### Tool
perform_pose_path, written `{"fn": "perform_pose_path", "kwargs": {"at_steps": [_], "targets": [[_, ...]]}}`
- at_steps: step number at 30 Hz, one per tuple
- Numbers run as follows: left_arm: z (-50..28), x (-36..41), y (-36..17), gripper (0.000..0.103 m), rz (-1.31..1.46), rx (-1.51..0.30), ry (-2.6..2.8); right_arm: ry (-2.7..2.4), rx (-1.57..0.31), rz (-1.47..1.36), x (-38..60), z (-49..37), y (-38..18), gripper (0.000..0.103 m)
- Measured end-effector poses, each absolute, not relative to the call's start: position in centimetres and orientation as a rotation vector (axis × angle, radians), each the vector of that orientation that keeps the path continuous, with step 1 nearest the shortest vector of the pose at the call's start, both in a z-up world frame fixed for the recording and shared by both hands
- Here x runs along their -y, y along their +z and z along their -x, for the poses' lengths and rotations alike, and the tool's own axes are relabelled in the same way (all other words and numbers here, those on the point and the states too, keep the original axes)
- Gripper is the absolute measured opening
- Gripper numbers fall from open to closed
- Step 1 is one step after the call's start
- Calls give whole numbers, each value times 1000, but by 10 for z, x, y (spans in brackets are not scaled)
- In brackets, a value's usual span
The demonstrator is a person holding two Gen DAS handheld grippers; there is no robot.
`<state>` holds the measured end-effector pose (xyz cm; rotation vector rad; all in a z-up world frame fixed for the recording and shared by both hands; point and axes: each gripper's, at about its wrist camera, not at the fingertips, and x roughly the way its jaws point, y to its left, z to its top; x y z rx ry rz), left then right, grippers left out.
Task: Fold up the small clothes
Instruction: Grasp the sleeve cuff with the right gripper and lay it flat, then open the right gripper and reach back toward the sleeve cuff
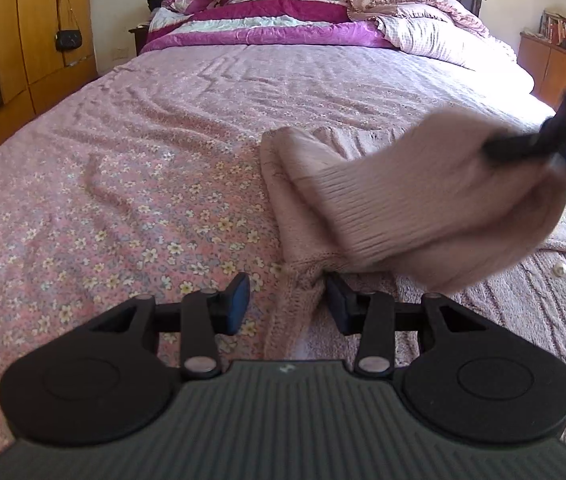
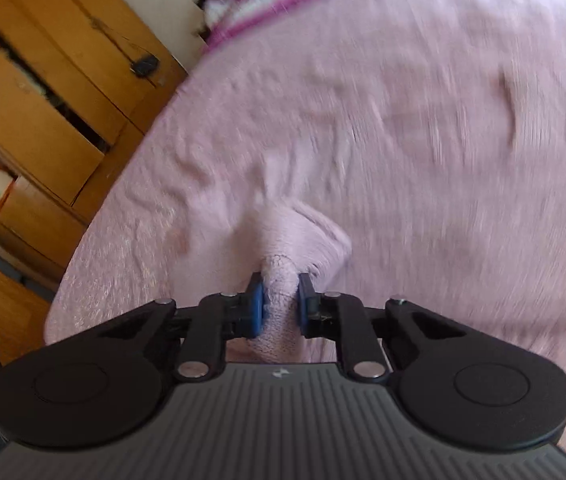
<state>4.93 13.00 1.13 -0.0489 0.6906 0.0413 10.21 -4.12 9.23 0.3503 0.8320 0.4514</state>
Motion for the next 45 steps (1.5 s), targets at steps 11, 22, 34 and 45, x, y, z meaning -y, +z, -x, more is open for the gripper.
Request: {"fn": "perform_pose_path", "kwargs": {"at_steps": [11, 22, 34, 45], "targets": [[-50, -133, 8, 45, 63, -697, 47, 294, -704, -8, 69, -94, 87, 18], [-41, -135, 34, 44, 72, -663, 9, 213, -651, 101, 73, -88, 68, 57], [-48, -136, 36, 44, 93, -683, 25, 449, -677, 73, 5, -78, 62, 64], [-57, -127, 37, 44, 106, -666, -8, 378, -650, 53, 4, -83, 43, 15]]}}
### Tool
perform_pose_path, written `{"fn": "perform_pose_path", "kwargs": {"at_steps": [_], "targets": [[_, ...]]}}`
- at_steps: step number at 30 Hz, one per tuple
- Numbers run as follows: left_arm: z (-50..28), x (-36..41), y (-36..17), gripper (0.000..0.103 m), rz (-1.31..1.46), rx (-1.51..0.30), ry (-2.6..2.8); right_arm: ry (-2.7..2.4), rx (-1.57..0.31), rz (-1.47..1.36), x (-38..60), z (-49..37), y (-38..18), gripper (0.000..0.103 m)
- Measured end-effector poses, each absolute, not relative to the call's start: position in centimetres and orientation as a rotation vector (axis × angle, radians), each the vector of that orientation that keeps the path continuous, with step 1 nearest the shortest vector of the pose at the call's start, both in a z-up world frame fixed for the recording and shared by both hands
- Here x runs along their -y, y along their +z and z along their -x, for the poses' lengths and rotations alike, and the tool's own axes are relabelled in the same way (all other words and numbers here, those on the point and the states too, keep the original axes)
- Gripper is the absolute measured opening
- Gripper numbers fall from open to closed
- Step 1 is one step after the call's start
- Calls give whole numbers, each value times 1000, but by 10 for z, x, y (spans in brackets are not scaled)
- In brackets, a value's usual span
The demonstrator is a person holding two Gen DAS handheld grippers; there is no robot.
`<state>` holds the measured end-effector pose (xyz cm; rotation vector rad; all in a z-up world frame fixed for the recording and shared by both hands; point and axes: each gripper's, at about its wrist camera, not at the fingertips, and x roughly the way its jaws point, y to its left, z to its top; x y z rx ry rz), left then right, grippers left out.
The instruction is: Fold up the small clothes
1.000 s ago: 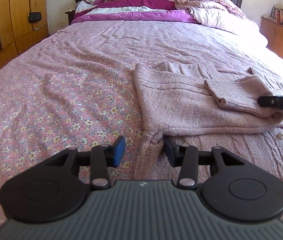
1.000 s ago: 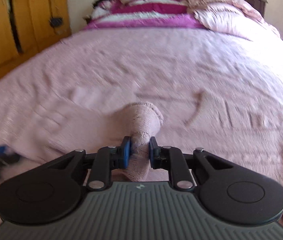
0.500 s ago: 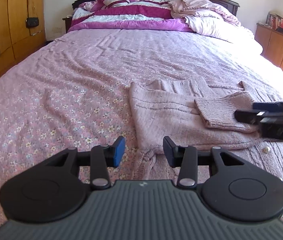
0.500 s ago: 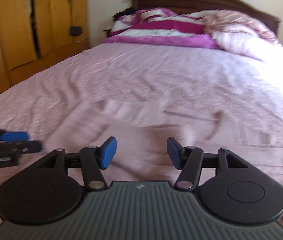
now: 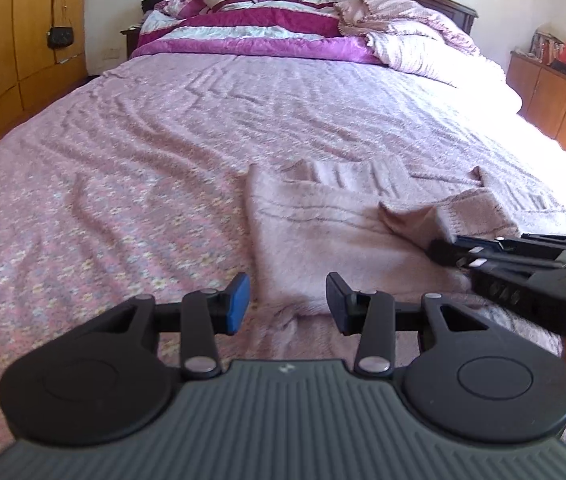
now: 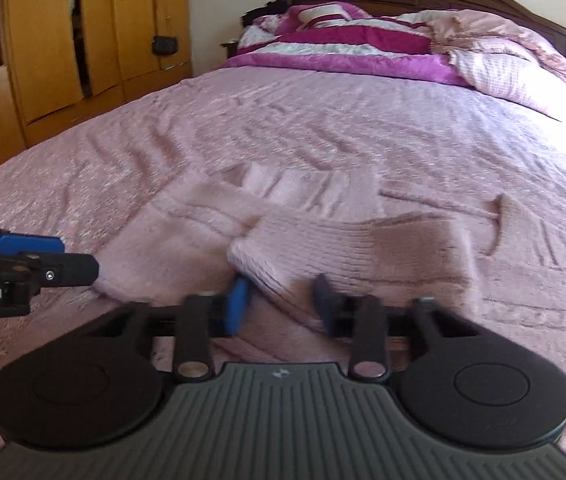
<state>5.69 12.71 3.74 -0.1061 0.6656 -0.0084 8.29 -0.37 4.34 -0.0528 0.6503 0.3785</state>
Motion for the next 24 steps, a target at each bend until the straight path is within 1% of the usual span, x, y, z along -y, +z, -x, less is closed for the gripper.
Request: {"fn": "perform_pose_path", "kwargs": {"at_steps": [1, 7, 12, 15, 21, 24], "targets": [[-60, -125, 36, 44, 107, -667, -14, 363, -640, 44, 9, -82, 47, 9], [-74, -113, 30, 44, 78, -679, -7, 254, -526, -20, 65, -67, 89, 8], [-79, -107, 22, 44, 37, -691, 16, 126, -500, -58, 124, -57, 99, 8], [-81, -106, 18, 44, 13, -703, 21, 53, -527, -87, 156, -54, 86, 8], [-82, -103, 15, 45, -26, -706, 33, -77, -618, -179, 199, -51, 37, 9], [-81, -103, 15, 45, -26, -703, 37, -101, -609, -233, 204, -44, 23, 11]]}}
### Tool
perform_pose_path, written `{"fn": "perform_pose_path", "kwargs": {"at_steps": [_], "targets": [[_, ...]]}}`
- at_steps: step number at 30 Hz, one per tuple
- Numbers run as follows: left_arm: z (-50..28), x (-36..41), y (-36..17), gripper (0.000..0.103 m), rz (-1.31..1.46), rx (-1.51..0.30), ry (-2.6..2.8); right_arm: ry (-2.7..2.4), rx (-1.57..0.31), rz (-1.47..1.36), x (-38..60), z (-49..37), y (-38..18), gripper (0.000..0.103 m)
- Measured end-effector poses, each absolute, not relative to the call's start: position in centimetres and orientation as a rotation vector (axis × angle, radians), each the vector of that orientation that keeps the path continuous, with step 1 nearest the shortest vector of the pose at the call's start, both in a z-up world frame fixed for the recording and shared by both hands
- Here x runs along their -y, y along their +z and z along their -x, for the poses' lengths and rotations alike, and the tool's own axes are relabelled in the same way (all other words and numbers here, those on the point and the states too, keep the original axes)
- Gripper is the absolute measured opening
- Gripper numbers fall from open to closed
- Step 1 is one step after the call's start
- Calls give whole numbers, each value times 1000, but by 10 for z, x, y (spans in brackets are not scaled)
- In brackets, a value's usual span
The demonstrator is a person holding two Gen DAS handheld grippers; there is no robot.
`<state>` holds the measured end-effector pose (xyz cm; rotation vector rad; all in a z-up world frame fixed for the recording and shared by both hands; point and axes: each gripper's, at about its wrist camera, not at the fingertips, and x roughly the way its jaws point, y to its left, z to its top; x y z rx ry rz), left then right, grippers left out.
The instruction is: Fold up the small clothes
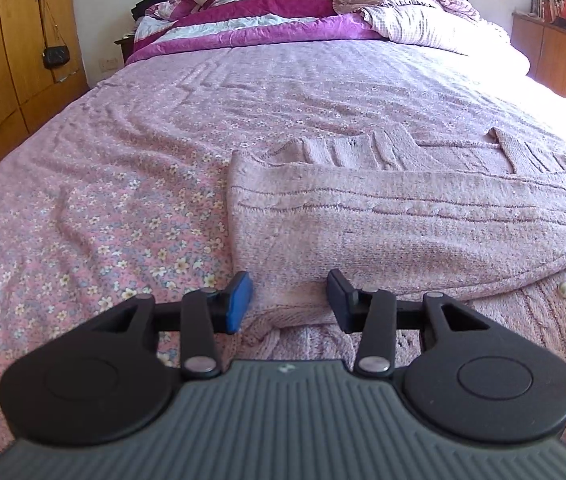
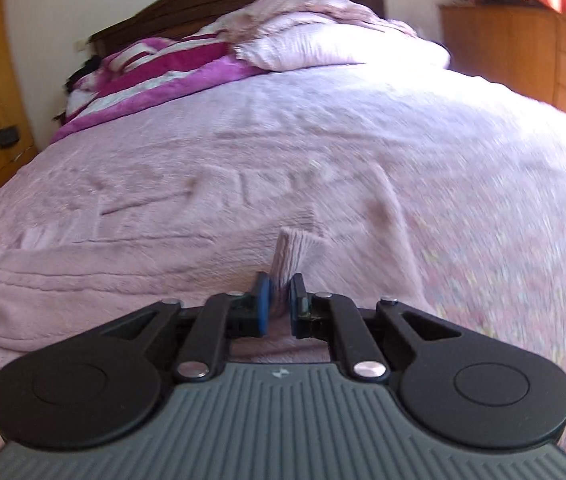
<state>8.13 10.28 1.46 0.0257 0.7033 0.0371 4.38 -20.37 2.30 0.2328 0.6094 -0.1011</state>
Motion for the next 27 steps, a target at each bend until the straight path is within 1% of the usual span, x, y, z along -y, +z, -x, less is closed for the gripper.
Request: {"fn": "perform_pose_path", "kwargs": {"at_steps": [1, 2, 4, 5, 6, 7, 11, 13, 15, 18, 19, 21, 24, 27], "targets": [[-81, -103, 15, 45, -25, -702, 38, -101, -611, -241, 203, -43, 22, 17], [-80, -103, 15, 45, -22, -701, 39, -100, -612, -247, 204, -41, 22, 20], [-79, -105, 17, 45, -9, -703, 45, -102, -601, -246, 202, -34, 25, 36], [-77, -105, 19, 44, -3, -703, 46, -100, -596, -241, 203, -31, 26, 39], [-76, -106, 20, 44, 3, -704, 47, -95, -589, -240, 203, -27, 29, 46], [-73, -107, 23, 44, 10, -705, 50, -90, -584, -242, 204, -23, 32, 50], [-60, -111, 31, 44, 54, -716, 51, -54, -590, -271, 209, -6, 39, 56], [-51, -112, 34, 44, 63, -722, 47, -29, -592, -282, 210, 5, 42, 61], [-42, -112, 37, 44, 63, -729, 38, -9, -601, -286, 210, 15, 44, 63], [-27, -111, 41, 45, 57, -741, 41, 18, -621, -278, 207, 30, 46, 64], [-22, -111, 41, 50, 56, -744, 43, 28, -625, -274, 206, 35, 46, 64], [-11, -112, 42, 54, 59, -747, 46, 47, -631, -263, 203, 47, 47, 64], [6, -114, 44, 55, 70, -751, 55, 69, -635, -241, 199, 65, 50, 65], [23, -117, 46, 55, 97, -753, 51, 79, -633, -226, 198, 84, 52, 75]]}}
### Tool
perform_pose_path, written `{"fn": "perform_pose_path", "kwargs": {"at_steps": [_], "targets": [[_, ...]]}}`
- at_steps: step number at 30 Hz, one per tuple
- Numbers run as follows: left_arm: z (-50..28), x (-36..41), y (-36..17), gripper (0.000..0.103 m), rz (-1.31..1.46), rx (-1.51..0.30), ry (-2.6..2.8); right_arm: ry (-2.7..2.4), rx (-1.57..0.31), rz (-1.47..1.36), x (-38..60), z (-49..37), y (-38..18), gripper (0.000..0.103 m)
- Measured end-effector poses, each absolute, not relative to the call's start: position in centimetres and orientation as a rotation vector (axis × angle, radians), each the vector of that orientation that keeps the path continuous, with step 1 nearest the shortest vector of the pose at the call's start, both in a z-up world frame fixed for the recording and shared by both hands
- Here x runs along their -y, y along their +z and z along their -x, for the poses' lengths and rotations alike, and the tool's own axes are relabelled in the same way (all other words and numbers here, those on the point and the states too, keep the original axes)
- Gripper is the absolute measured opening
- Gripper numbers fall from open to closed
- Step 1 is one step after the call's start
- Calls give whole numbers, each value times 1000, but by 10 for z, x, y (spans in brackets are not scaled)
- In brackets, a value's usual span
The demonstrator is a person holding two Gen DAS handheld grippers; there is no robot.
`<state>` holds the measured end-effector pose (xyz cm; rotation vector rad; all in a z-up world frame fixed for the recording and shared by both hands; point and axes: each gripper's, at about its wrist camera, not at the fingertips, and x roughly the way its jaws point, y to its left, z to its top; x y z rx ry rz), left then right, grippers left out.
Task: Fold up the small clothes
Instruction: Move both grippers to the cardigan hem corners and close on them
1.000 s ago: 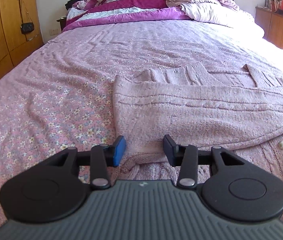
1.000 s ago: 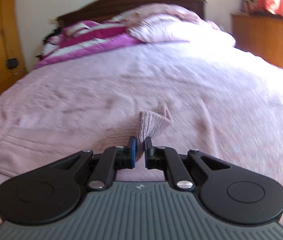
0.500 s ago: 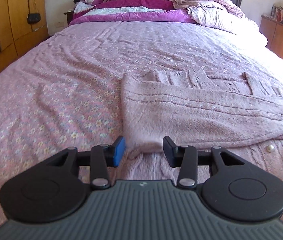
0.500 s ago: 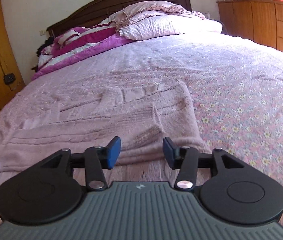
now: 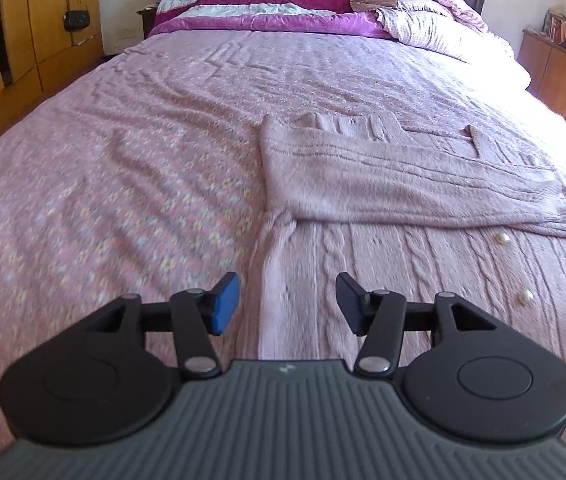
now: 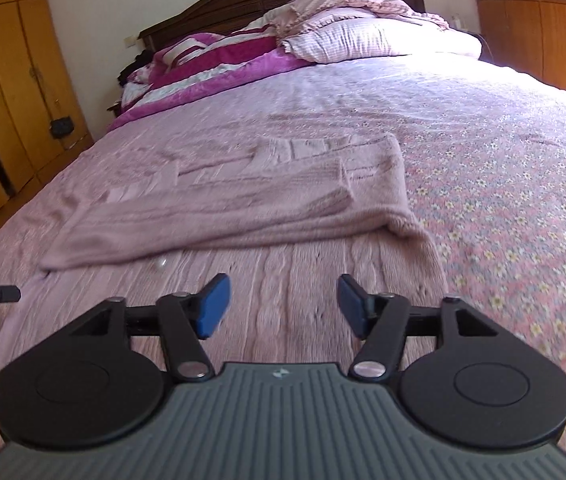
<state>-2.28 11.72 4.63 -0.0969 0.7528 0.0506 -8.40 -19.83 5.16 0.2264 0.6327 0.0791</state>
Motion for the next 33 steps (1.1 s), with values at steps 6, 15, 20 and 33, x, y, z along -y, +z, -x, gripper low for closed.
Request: {"fn": "perform_pose_path", "kwargs": {"at_steps": [6, 15, 20, 33], "targets": [[56, -119, 44, 57, 117, -777, 35, 55, -639, -224, 212, 122, 54, 76], [82, -117, 29, 57, 120, -844, 2, -4, -647, -197, 240, 175, 57, 85], [92, -117, 22, 58, 127, -861, -11, -23, -667, -212, 253, 192, 55, 87], [97, -115, 14, 64, 64, -878, -47, -34, -776, -231, 258, 193, 20, 88]]}}
